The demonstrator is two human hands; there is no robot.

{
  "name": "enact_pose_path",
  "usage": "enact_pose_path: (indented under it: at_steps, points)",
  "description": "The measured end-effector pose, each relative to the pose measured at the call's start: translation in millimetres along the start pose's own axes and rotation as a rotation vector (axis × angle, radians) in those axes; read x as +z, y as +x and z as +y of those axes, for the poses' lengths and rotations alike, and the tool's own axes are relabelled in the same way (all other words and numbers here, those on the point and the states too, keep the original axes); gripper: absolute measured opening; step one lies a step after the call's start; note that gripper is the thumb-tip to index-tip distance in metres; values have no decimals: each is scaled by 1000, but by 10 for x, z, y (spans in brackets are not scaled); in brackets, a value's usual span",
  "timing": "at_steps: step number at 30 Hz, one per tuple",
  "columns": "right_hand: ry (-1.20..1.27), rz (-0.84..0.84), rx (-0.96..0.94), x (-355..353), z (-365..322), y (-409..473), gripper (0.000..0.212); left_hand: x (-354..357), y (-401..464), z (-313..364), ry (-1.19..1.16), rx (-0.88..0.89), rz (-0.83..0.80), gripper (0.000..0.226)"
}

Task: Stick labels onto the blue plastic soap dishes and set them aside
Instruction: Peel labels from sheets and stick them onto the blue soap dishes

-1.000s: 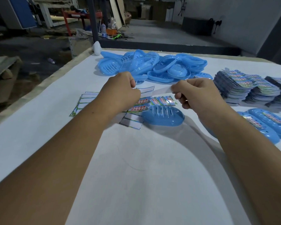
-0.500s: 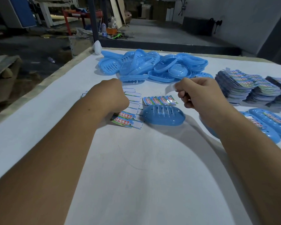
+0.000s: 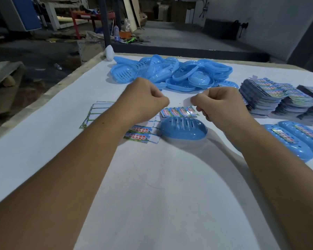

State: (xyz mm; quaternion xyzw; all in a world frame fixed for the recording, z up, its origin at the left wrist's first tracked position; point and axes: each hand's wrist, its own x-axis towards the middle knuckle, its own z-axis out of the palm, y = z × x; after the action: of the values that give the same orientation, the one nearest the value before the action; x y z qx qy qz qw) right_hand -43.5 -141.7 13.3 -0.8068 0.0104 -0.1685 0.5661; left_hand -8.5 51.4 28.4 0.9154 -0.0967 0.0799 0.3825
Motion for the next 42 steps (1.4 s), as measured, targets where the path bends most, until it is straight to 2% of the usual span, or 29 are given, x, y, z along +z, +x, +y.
enact_pose_path:
  at_steps: [4,12,20,26,33,37,42]
  points:
    - [-71,1,-36,10,-7,-16,29,131,-85,119,-233,61,-97,14]
    - [-70,-4,-39,-11,-40,-28,23,174,-89,113,-331,65,-154,14]
    - [-68,12,-30,-33,-38,-25,25,199,-79,121,-372,49,-118,12]
    - [-13,-59,-91,-46,-41,-50,16,204,-54,101,-411,33,-130,12]
    - [-31,-90,-130,-20,-9,-39,21,185,-22,79,-437,4,-66,21]
    - [-120,-21,-59,-30,31,1,16,188,-15,87,-448,-50,-12,18]
    - [-104,-20,19,-54,51,22,26,178,-10,106,-467,-73,1,23]
